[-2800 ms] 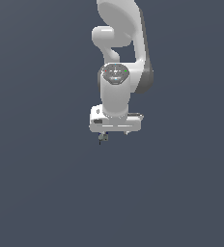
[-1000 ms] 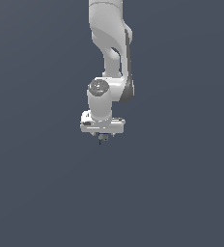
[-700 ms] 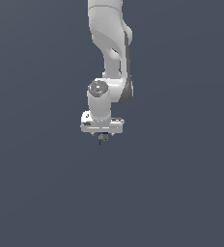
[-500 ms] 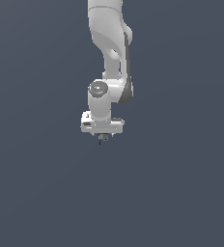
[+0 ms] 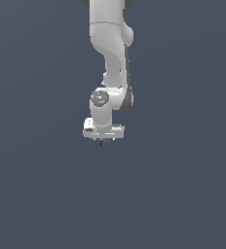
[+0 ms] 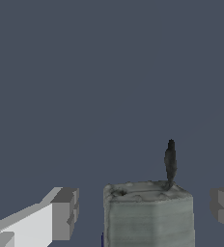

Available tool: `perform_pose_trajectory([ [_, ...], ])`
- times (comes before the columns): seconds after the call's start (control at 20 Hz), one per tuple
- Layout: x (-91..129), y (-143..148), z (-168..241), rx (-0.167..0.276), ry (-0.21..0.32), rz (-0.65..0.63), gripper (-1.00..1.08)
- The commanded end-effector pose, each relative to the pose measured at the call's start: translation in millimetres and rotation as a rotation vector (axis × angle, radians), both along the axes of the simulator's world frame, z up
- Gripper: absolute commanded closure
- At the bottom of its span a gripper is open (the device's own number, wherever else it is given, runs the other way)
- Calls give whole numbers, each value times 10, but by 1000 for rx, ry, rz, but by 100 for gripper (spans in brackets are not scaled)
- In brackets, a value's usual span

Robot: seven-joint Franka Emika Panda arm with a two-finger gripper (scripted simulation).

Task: Pick up the object and move it to a goal position.

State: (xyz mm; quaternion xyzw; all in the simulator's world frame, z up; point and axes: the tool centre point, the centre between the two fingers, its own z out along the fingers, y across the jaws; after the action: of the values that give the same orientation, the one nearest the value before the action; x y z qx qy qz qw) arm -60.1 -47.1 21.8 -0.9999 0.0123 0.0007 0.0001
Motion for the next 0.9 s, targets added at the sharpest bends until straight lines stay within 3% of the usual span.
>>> perform_pose_trajectory([
  [0.0, 5, -1, -70, 0, -1, 0, -92],
  [0.15, 8, -1, -94, 0, -1, 0, -92],
  [0.2, 8, -1, -94, 0, -1, 0, 108],
  [0.85, 19, 20, -60, 0, -2, 0, 108],
])
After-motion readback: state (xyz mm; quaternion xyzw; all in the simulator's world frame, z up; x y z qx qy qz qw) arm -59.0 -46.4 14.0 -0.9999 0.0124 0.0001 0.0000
